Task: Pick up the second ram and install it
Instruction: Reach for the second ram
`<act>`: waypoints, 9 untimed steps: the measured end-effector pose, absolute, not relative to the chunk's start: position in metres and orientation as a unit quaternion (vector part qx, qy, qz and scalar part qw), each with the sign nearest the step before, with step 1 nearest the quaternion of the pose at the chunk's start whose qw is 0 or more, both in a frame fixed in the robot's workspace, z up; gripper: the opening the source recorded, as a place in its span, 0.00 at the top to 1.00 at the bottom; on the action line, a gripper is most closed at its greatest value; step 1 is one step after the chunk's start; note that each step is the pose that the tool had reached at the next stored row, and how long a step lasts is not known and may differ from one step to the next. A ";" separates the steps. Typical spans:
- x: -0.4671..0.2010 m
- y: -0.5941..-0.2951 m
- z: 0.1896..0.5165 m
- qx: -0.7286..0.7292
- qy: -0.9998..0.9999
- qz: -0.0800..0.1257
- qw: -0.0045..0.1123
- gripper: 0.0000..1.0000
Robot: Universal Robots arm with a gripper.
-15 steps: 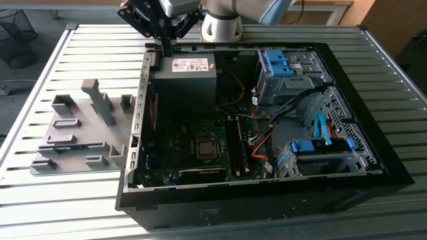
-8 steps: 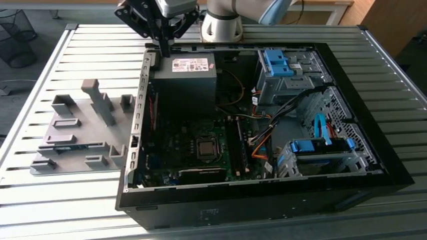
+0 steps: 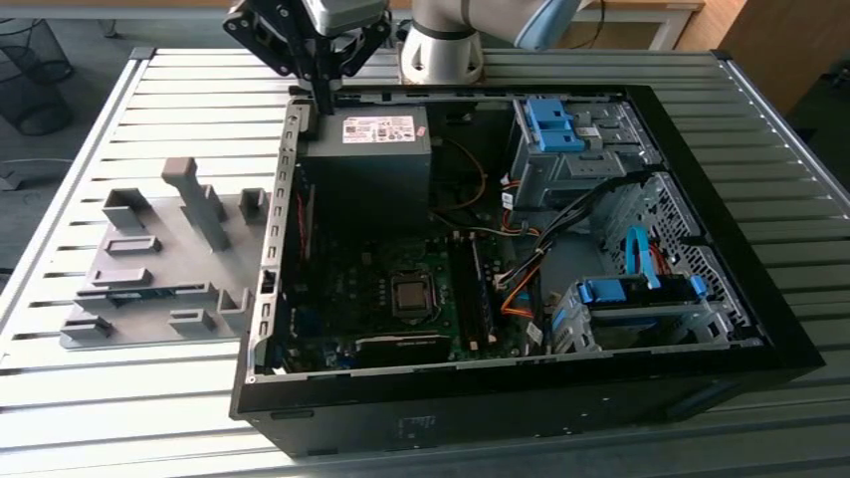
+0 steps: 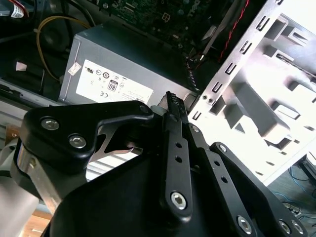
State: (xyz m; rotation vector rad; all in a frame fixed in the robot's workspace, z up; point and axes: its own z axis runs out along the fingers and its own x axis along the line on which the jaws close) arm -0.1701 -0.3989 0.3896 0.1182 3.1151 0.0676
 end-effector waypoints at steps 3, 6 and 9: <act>-0.171 -0.399 0.389 0.038 0.999 0.022 0.012 0.90; -0.172 -0.399 0.389 0.038 0.999 0.022 0.012 0.90; -0.172 -0.399 0.389 0.038 0.999 0.022 0.011 0.90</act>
